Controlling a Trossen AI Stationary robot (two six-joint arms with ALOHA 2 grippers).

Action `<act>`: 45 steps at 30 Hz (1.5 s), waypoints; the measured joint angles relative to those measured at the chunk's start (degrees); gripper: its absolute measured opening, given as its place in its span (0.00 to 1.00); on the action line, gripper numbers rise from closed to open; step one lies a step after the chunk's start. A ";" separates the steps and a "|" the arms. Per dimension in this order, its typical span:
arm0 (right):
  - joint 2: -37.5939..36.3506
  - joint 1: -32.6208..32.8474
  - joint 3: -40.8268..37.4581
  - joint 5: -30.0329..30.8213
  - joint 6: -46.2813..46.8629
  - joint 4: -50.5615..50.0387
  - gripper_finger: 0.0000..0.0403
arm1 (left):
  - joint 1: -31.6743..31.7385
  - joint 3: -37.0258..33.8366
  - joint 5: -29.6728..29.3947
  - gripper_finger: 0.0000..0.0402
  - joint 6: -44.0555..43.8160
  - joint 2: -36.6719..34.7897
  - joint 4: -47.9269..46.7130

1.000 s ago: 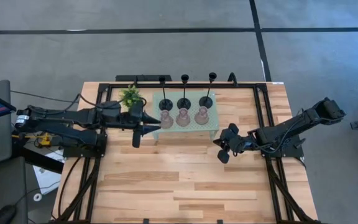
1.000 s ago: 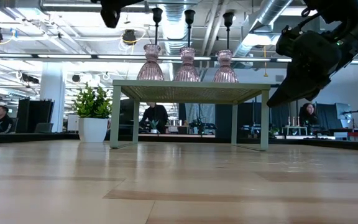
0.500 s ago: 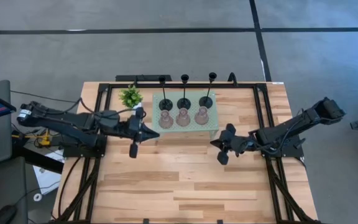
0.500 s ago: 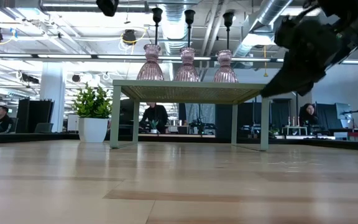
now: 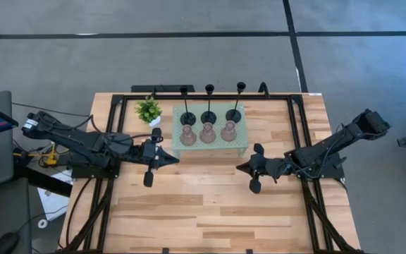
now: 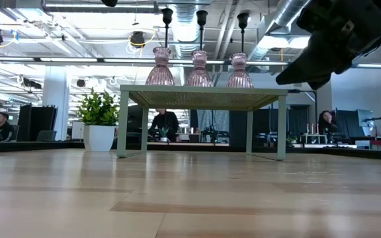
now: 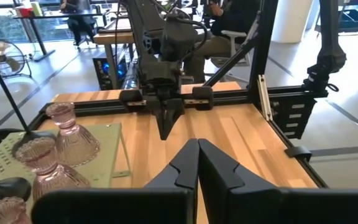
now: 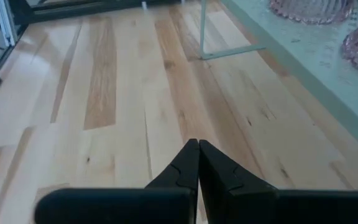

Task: Pick & Place candle stick holders
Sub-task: Adjust the middle pink glass candle holder on the shelf

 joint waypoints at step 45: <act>0.01 -4.81 0.00 7.50 -25.76 26.61 0.00 | -0.97 4.31 -35.88 0.01 0.34 33.48 31.97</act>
